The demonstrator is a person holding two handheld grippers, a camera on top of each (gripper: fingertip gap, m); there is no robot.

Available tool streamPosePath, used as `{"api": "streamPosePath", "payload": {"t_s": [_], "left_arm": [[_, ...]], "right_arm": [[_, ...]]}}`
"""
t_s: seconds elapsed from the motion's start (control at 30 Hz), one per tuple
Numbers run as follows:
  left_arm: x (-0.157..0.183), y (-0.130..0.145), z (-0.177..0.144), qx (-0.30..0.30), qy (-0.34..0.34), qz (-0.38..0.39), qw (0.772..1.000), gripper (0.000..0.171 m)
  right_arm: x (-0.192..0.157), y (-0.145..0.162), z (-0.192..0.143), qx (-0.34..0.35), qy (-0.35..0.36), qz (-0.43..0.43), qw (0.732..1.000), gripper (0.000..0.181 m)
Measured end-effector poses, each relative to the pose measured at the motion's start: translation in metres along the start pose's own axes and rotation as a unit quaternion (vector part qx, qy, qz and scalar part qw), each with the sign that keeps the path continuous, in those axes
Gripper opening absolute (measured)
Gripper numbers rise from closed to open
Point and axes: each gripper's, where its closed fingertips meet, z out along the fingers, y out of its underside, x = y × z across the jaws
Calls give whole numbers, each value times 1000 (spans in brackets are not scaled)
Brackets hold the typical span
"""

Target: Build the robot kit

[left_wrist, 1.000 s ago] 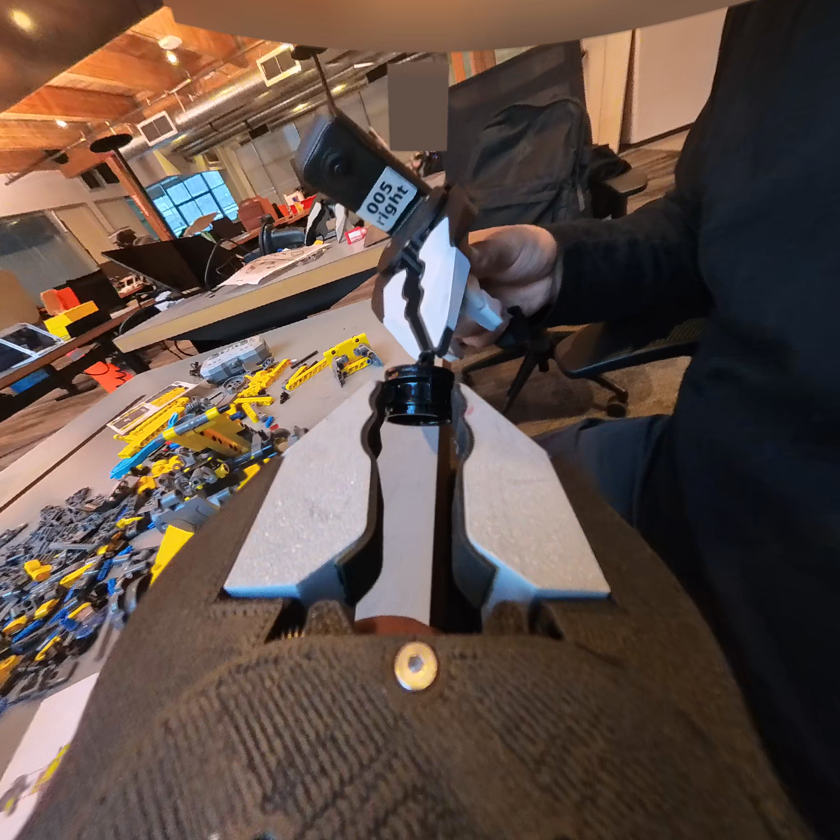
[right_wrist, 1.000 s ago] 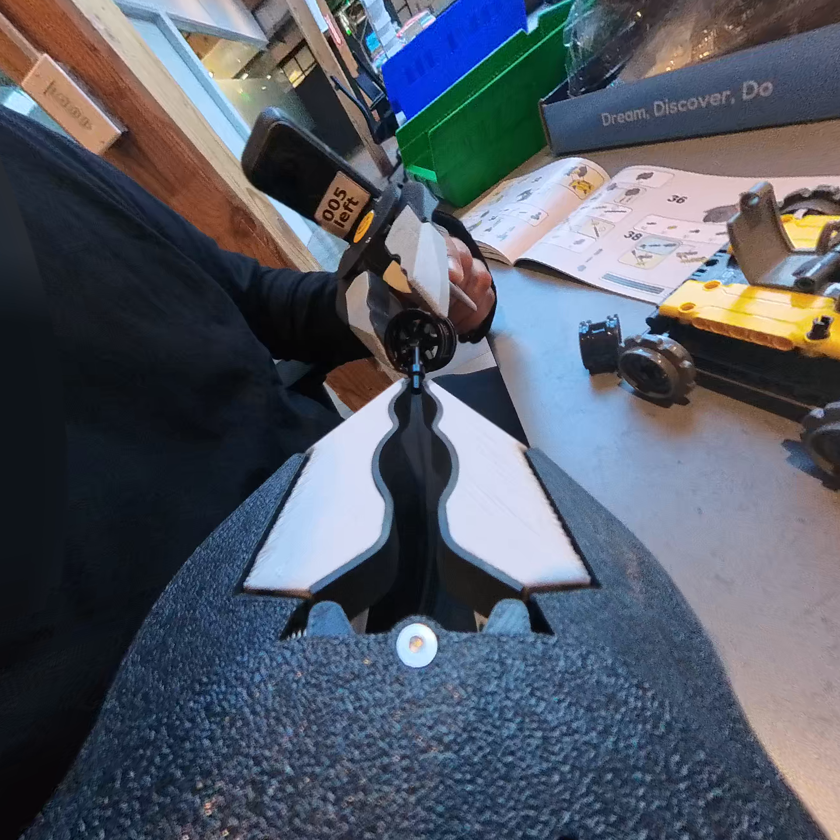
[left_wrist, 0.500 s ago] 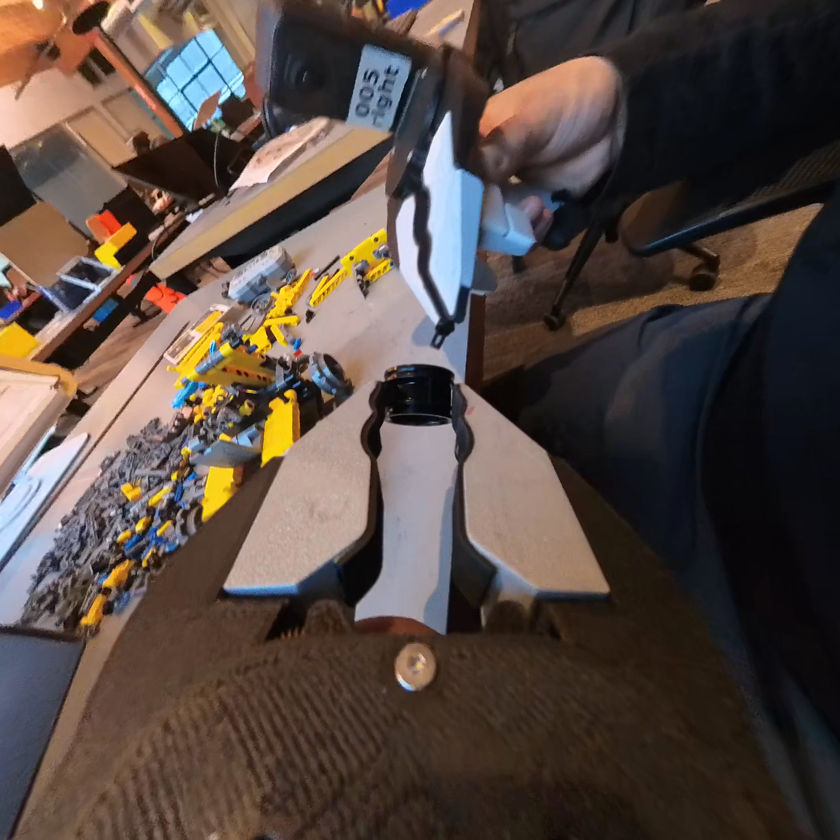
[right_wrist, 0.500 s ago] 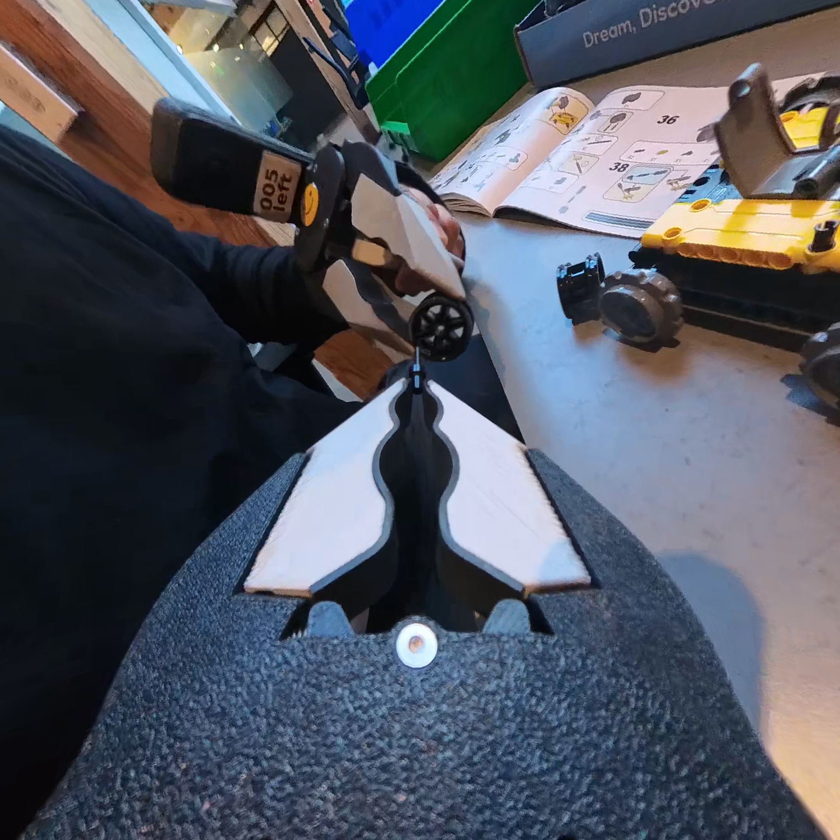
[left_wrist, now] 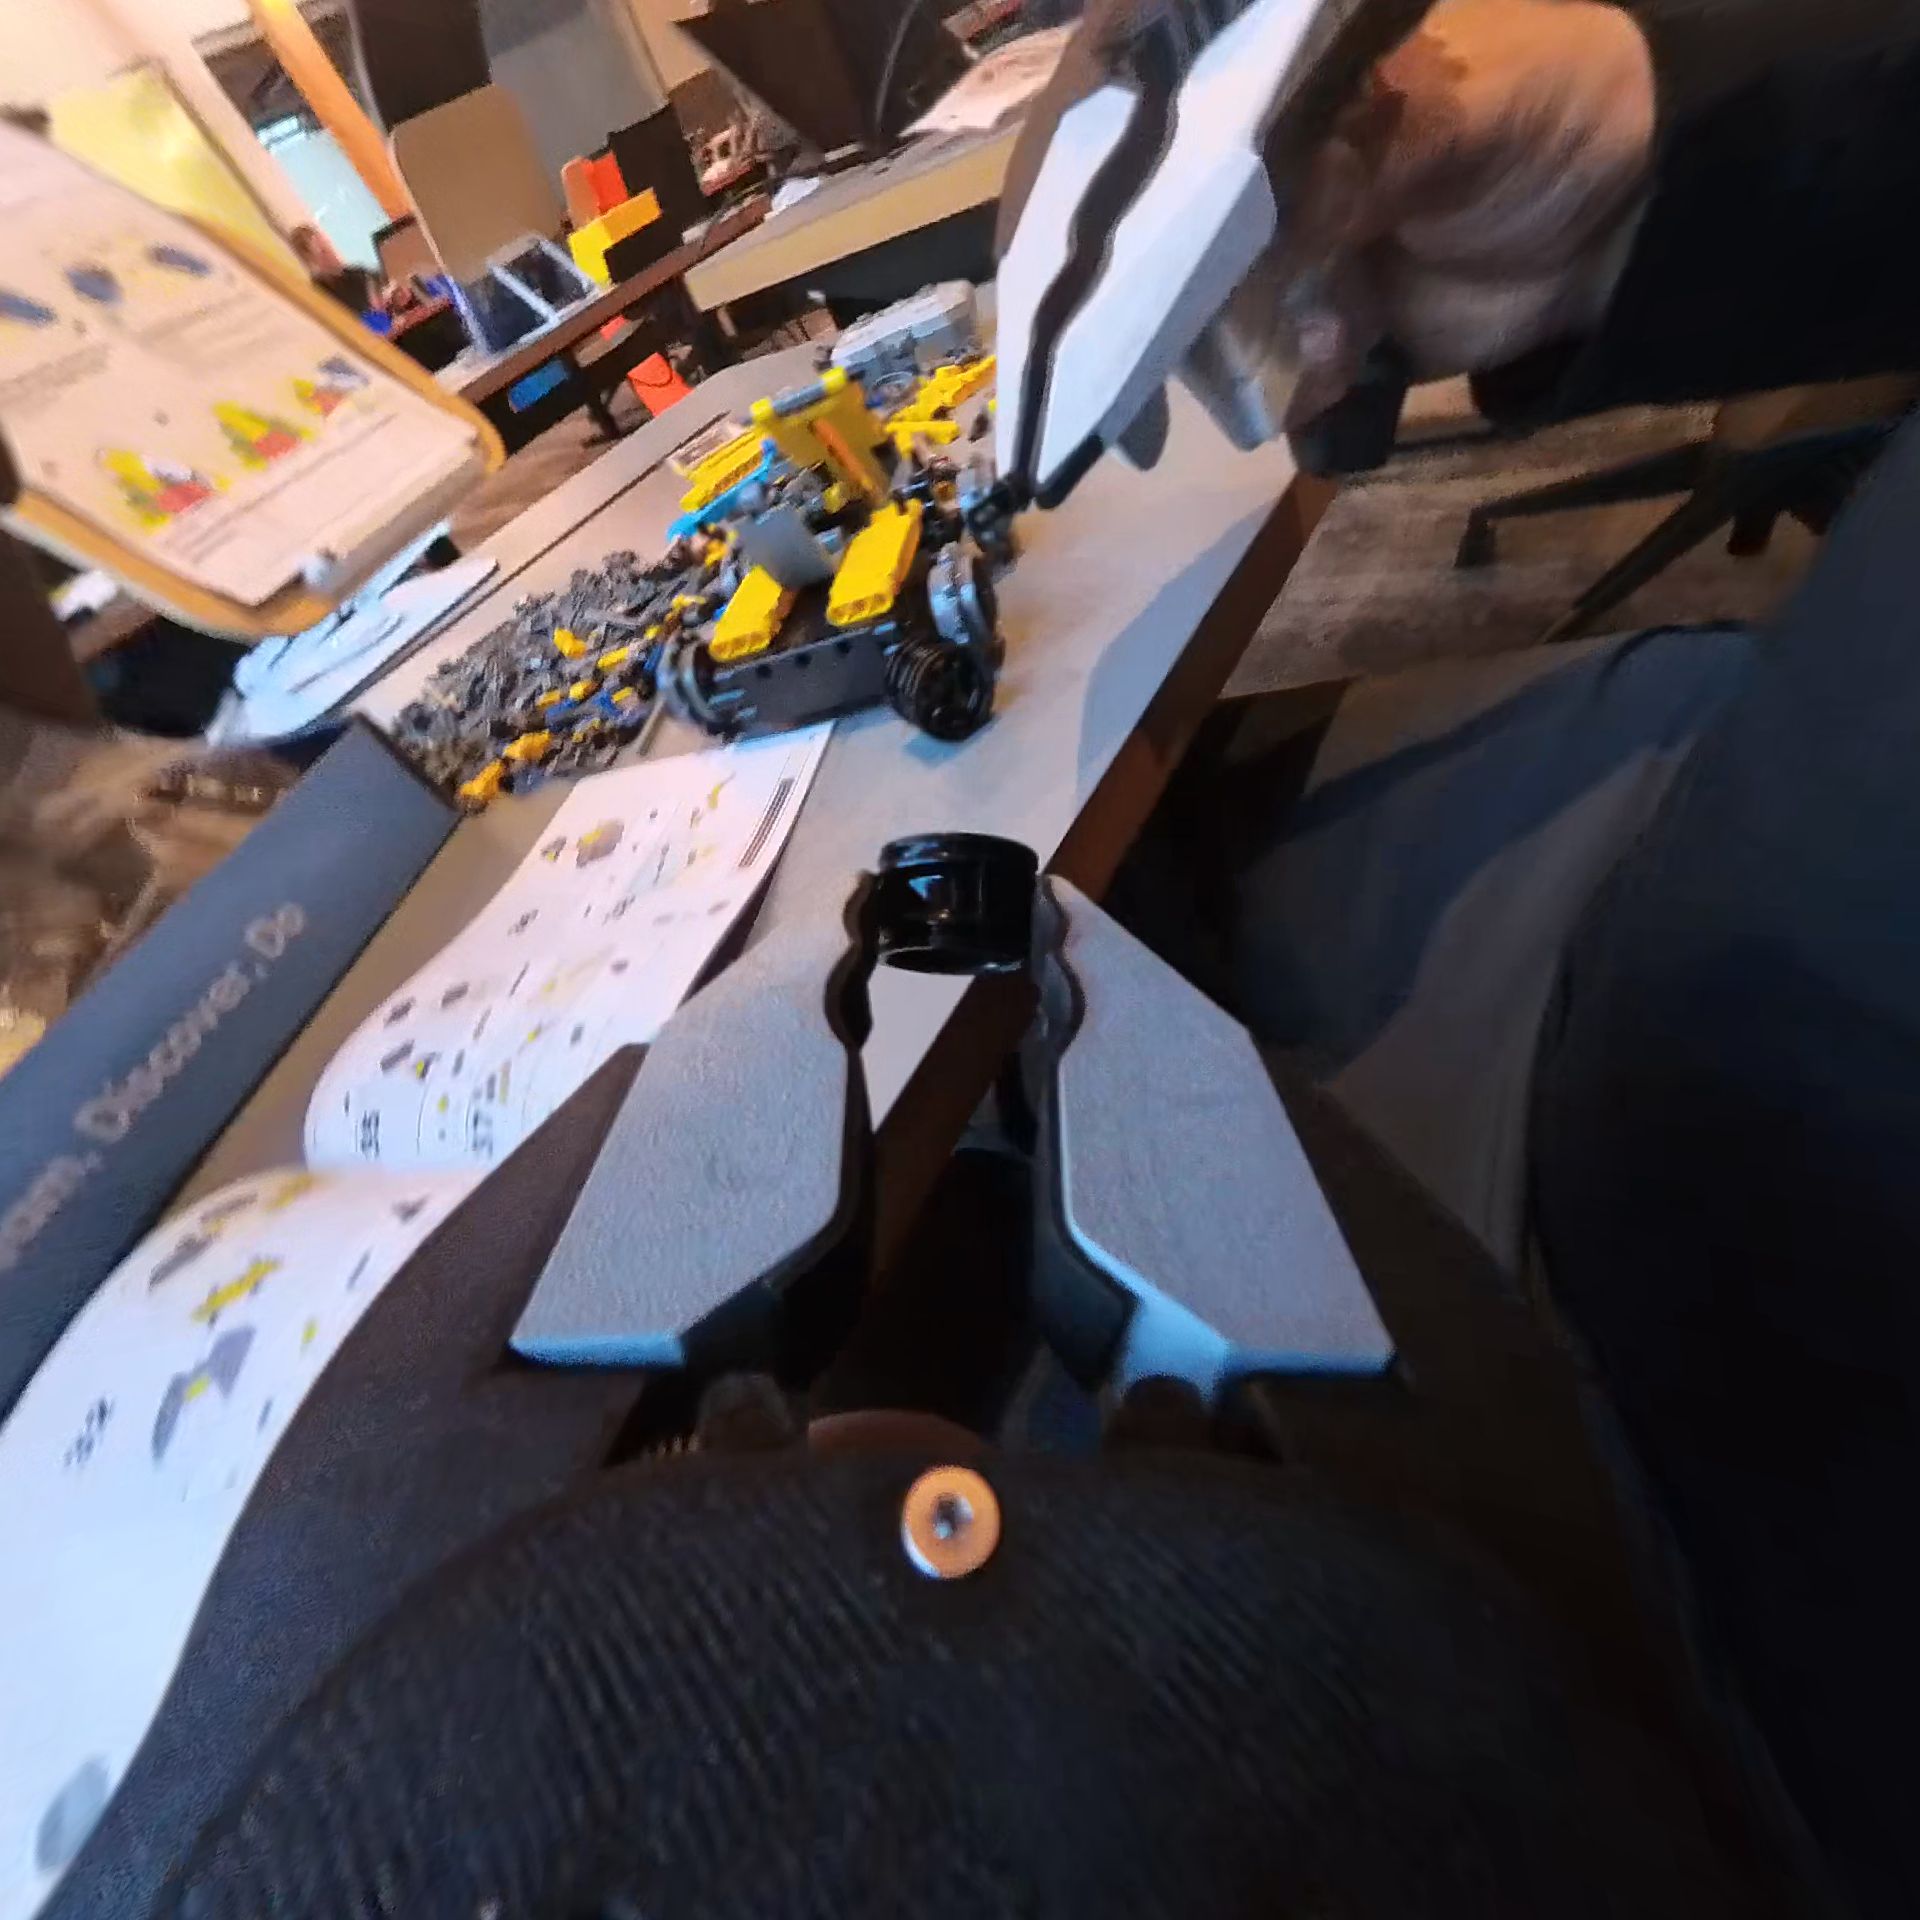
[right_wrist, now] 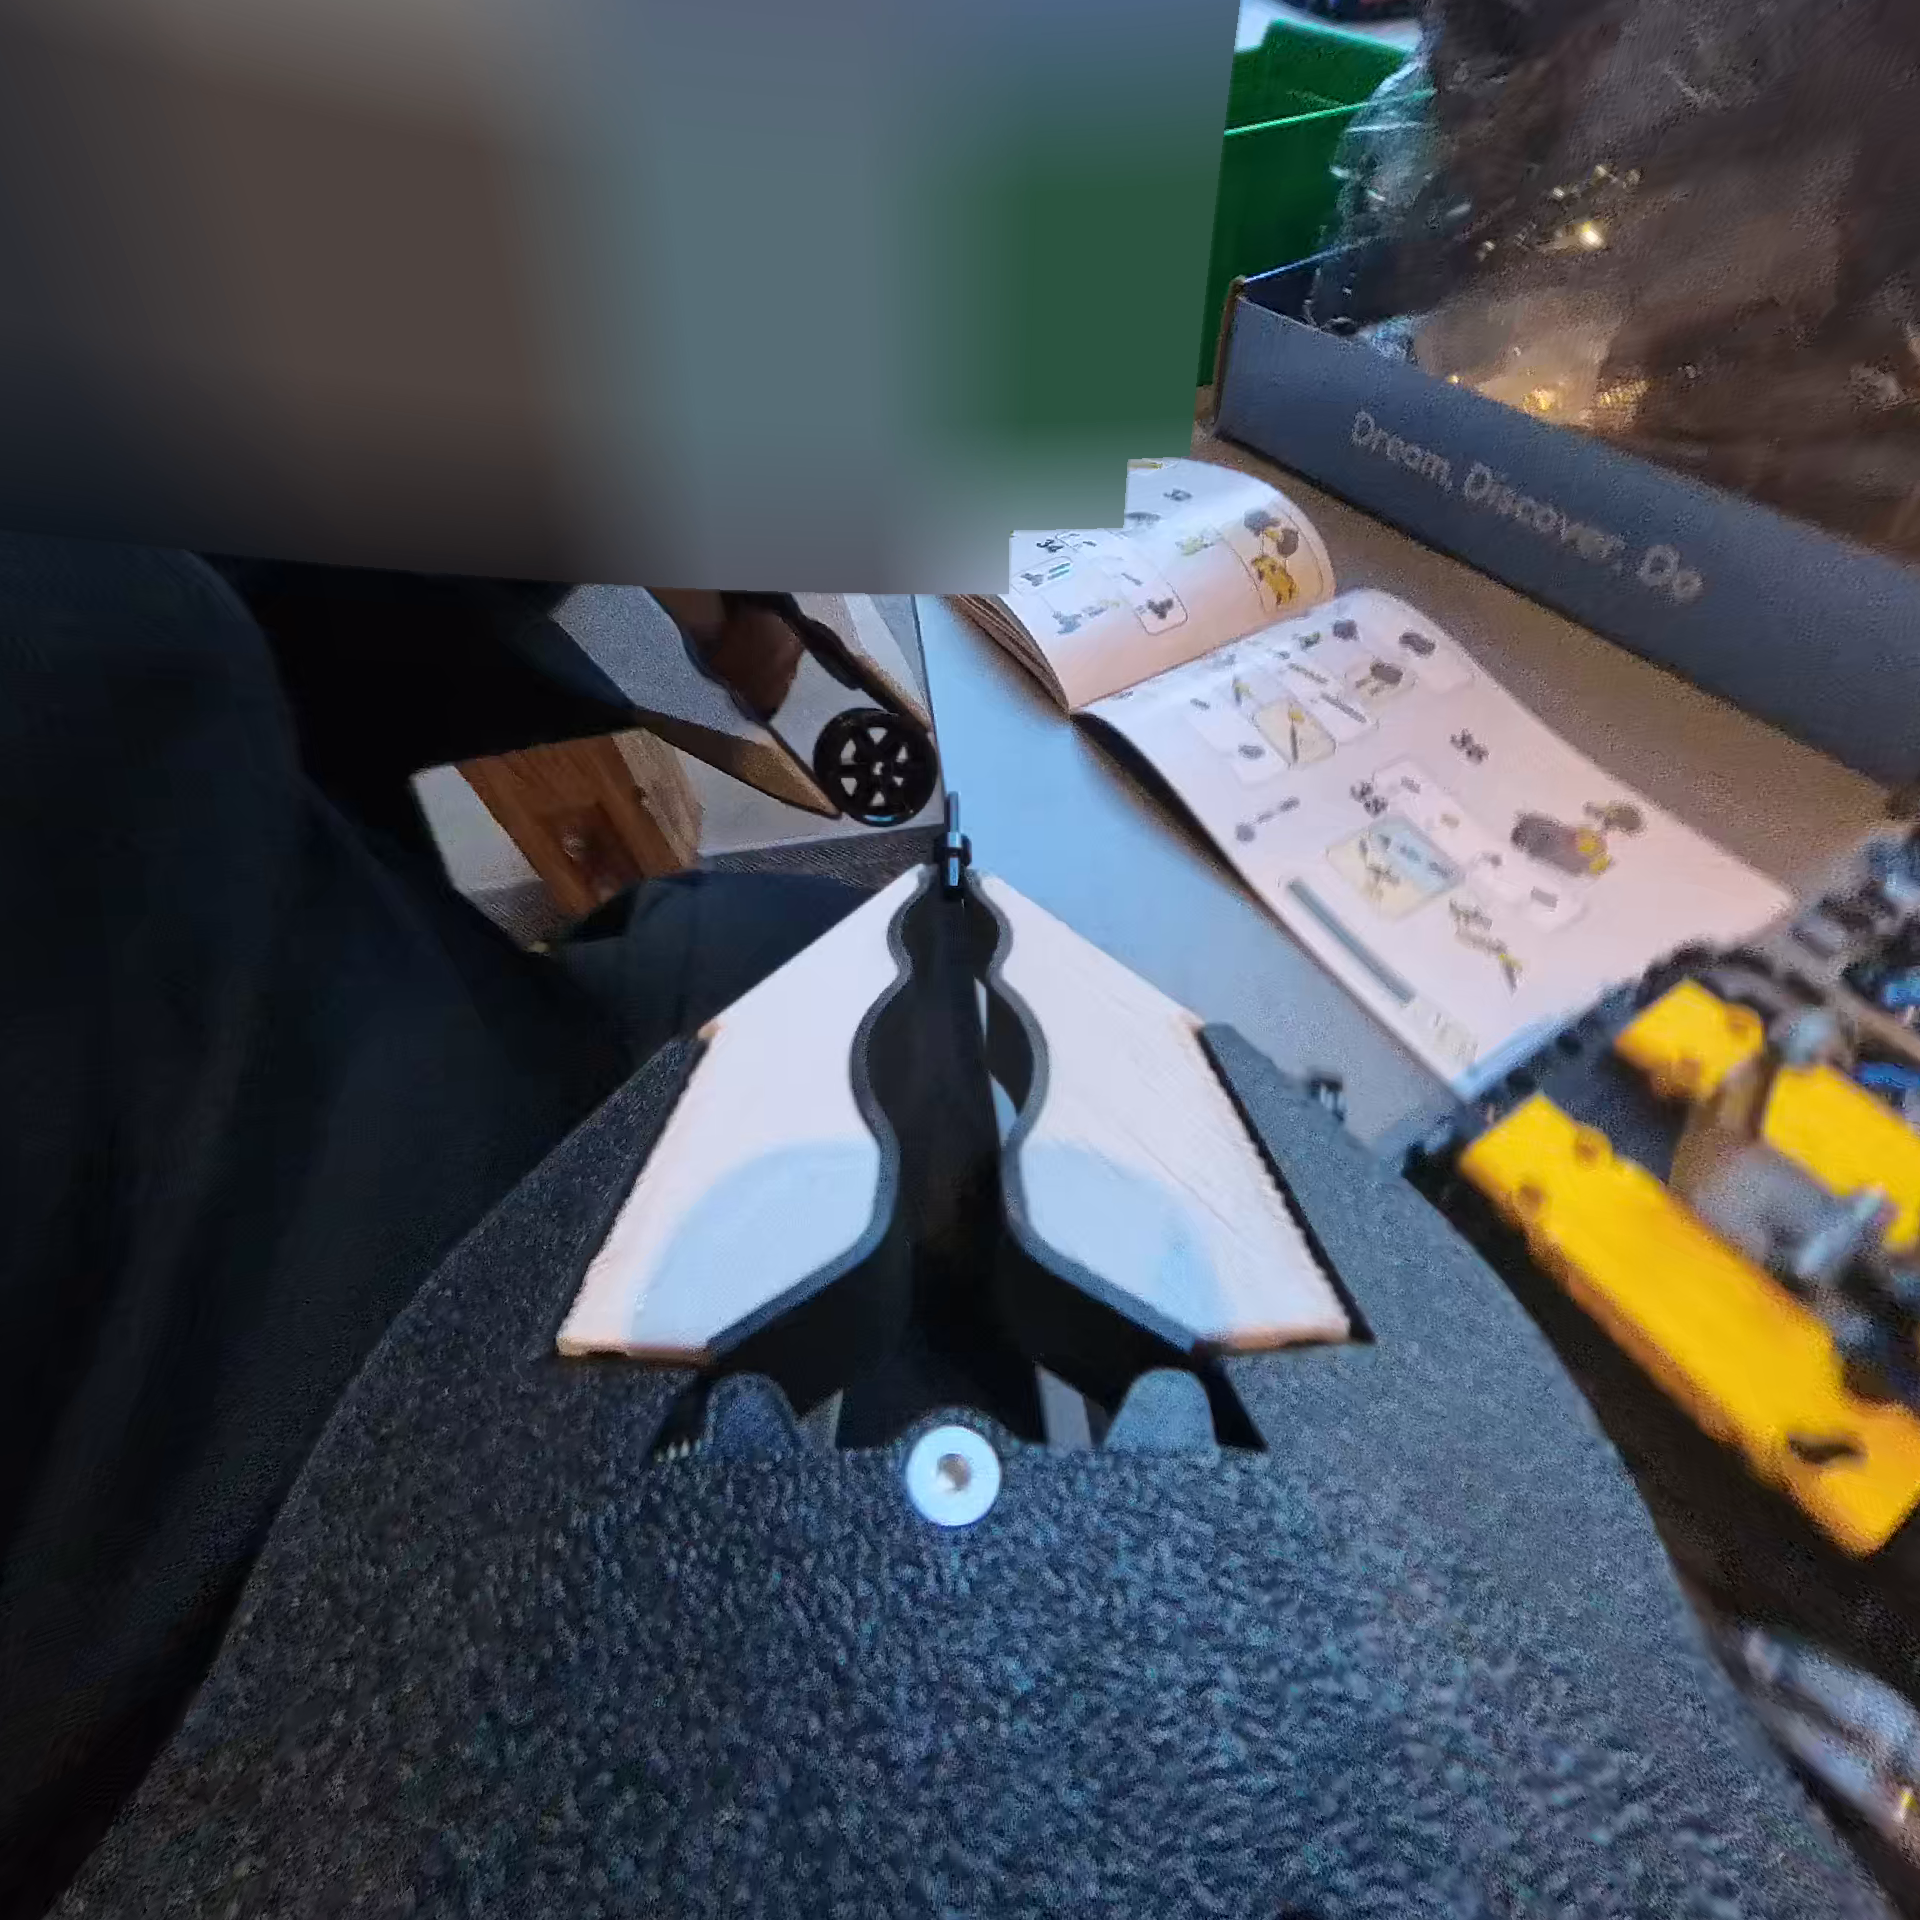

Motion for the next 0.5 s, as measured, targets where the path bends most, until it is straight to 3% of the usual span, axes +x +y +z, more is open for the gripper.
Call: {"api": "streamPosePath", "payload": {"t_s": [0.2, 0.5], "left_arm": [[-29, 2, -39, 61, -22, -133, 989, 28], [-53, 16, -68, 89, -47, -207, 973, 28]], "right_arm": [[2, -16, 55, -69, -1, -105, 992, 4], [14, -23, 103, -100, 8, -125, 987, 4]]}}
